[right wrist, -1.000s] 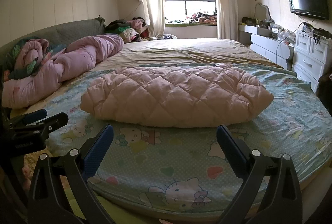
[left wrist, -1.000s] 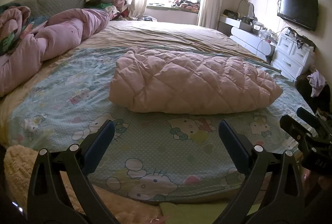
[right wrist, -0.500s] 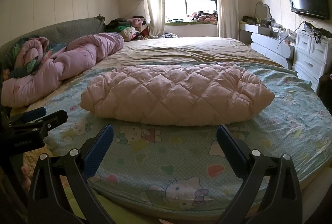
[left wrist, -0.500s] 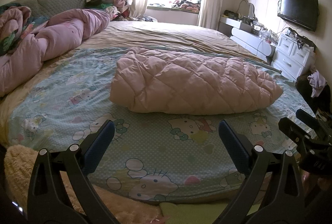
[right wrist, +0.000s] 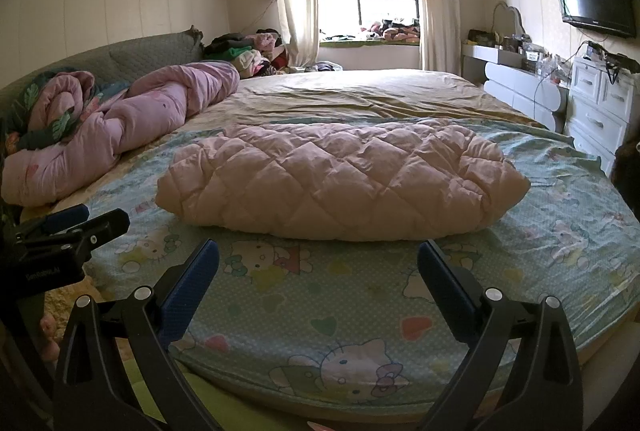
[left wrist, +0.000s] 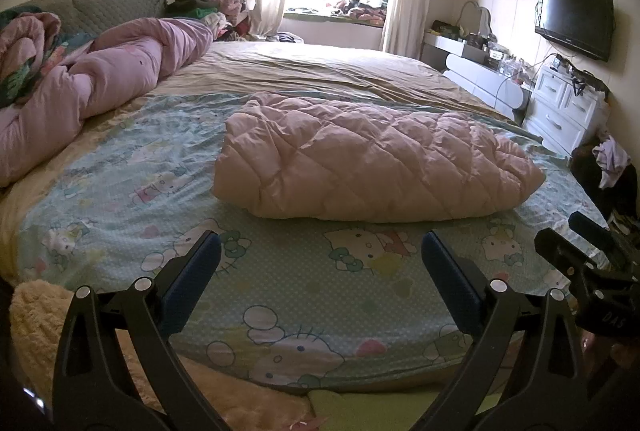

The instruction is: Fold large clothes

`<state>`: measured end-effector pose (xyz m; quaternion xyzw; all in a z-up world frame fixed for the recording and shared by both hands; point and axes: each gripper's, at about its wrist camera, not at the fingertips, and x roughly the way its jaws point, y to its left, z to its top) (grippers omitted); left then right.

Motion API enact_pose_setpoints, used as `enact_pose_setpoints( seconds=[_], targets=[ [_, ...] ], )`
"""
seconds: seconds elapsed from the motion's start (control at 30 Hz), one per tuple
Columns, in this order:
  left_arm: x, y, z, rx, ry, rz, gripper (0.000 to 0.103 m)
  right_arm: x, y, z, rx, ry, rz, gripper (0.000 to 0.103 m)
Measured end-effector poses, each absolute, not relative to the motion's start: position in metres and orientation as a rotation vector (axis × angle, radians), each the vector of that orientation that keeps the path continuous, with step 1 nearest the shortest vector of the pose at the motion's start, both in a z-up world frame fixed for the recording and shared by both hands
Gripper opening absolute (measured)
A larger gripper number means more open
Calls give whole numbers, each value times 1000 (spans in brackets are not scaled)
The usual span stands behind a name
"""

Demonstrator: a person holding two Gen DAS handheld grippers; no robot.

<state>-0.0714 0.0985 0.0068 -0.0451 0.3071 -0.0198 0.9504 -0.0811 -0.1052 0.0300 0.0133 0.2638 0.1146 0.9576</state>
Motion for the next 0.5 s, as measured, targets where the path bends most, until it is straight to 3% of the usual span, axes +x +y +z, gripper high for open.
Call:
enact_pose_setpoints(
  seconds=[0.5],
  targets=[
    [-69, 107, 6, -103, 637, -35, 94, -83, -110, 23, 27, 564, 223, 99]
  ],
)
